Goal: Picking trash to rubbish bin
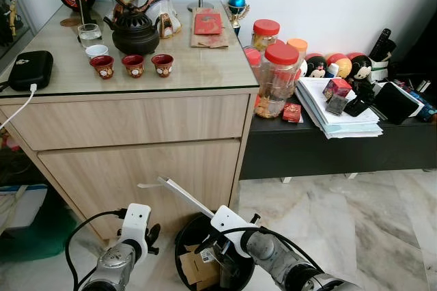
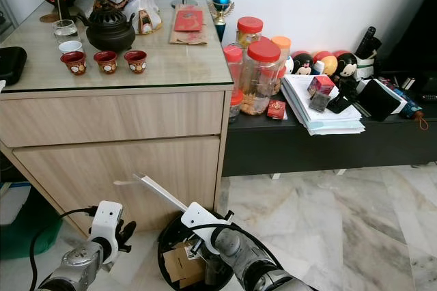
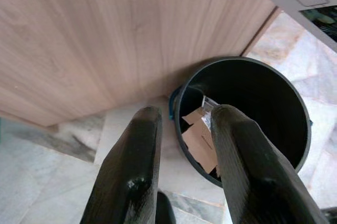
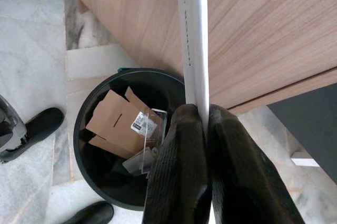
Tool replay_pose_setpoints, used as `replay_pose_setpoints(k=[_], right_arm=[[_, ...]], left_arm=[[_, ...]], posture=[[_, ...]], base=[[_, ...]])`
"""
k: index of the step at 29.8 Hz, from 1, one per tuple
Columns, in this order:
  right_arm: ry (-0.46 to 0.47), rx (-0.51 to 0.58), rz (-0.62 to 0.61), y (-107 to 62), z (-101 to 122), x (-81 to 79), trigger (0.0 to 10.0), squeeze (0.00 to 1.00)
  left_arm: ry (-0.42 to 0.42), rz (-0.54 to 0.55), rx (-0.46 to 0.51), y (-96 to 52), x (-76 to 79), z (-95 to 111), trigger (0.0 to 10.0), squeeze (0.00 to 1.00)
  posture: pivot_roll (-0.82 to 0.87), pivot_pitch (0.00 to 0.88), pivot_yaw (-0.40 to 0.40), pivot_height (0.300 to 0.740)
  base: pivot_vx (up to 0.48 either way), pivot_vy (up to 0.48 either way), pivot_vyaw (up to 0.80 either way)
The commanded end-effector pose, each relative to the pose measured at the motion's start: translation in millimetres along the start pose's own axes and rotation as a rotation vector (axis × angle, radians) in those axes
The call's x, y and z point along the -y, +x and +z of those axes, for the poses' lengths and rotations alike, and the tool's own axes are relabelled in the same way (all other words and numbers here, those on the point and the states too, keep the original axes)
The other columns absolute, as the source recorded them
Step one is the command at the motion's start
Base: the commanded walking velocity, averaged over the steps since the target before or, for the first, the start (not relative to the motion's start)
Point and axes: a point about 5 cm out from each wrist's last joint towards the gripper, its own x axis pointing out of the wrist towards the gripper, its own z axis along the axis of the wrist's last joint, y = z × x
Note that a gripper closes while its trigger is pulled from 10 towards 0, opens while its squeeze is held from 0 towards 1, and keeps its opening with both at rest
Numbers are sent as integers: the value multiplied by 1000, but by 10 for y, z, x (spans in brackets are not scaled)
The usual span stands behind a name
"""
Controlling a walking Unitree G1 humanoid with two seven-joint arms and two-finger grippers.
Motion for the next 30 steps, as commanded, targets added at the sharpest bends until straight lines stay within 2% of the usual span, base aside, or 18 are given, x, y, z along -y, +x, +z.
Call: replay_pose_setpoints(k=[1,2,3,4,23,24,28,30], right_arm=[[1,-2,-8,7,28,28,10000,580],[1,-2,-8,7,28,28,10000,580],[1,-2,-10,7,30,30,10000,910],[0,-2,-12,8,33,34,10000,996],[11,-19,-39,-2,-13,48,10000,1000],[29,-38,-43,-21,-94,37,10000,0],[71,-66,-52,-53,-215,27,10000,0],[236,-99,-88,-115,-403,40,10000,0]], left_arm=[[14,-26,1,3,34,-3,10000,0],[14,-26,1,3,34,-3,10000,0],[14,-28,0,2,35,-6,10000,0],[13,-31,-1,0,35,-10,10000,0],[14,-35,-11,-11,19,-32,10000,0],[13,-21,-19,-19,2,-51,10000,0],[19,15,-36,-41,-43,-94,10000,0],[16,135,-68,-100,-169,-187,10000,0]], posture=[[120,60,-85,740],[120,60,-85,740],[120,60,-85,740],[121,61,-87,740],[125,60,-82,740],[125,61,-79,740],[124,60,-79,740],[124,60,-79,740]], base=[[0,0,0],[0,0,0],[0,0,0],[0,0,0],[0,0,0],[0,0,0],[0,0,0],[0,0,0]])
